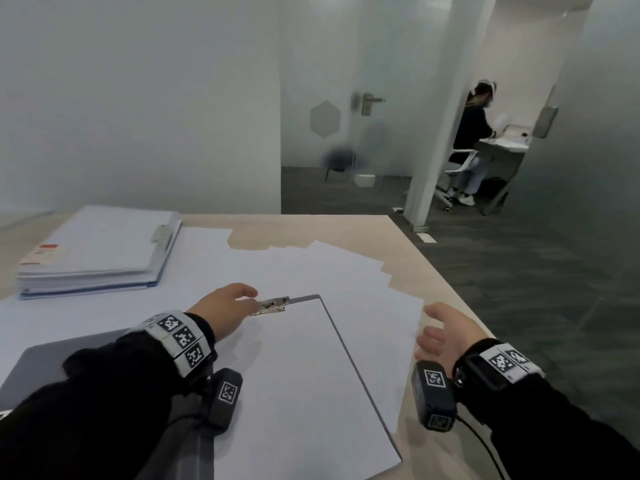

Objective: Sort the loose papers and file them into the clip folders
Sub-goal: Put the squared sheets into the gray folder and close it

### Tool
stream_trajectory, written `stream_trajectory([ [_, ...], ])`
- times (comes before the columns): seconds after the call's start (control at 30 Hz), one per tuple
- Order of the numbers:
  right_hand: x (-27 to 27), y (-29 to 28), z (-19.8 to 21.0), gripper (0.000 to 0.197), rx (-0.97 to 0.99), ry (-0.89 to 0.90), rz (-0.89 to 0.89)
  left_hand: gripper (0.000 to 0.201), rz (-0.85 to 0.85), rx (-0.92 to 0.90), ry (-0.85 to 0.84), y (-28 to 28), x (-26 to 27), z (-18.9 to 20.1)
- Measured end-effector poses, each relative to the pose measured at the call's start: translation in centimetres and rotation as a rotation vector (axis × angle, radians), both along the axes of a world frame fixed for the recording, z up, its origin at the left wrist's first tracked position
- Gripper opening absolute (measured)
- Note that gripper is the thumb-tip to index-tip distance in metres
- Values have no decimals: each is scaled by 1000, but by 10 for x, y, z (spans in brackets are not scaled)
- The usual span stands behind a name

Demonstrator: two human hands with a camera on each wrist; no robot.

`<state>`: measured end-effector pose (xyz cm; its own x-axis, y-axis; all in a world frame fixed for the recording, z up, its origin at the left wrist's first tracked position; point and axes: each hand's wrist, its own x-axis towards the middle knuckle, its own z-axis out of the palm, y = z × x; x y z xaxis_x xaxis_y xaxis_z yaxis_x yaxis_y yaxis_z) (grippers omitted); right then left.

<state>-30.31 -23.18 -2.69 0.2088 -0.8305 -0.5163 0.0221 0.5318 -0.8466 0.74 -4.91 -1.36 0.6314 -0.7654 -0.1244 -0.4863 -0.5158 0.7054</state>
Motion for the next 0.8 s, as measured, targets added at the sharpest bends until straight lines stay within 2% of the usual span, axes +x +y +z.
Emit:
stream_trajectory([
  [0.07,5,-3,2,45,20,-39,7,55,-72,247,-174,-14,0,-1],
  [0.13,9,-5,3,48,36,-63,32,69,-119,426,-289,-20,1,-4],
  [0.27,18,-11,2,49,62,-83,51,85,-141,559,-345,-20,7,-14],
  [0.4,31,-15,3,51,60,-109,66,71,-155,551,-387,-11,3,-11],
  [0.57,43,-19,6,59,59,-91,93,79,-236,546,-398,-4,-8,-12],
  [0.63,45,-21,9,60,57,-83,108,74,-270,549,-401,-6,-13,-12],
  [0.8,43,-21,16,51,36,0,122,58,-236,509,-380,-29,-11,-1],
])
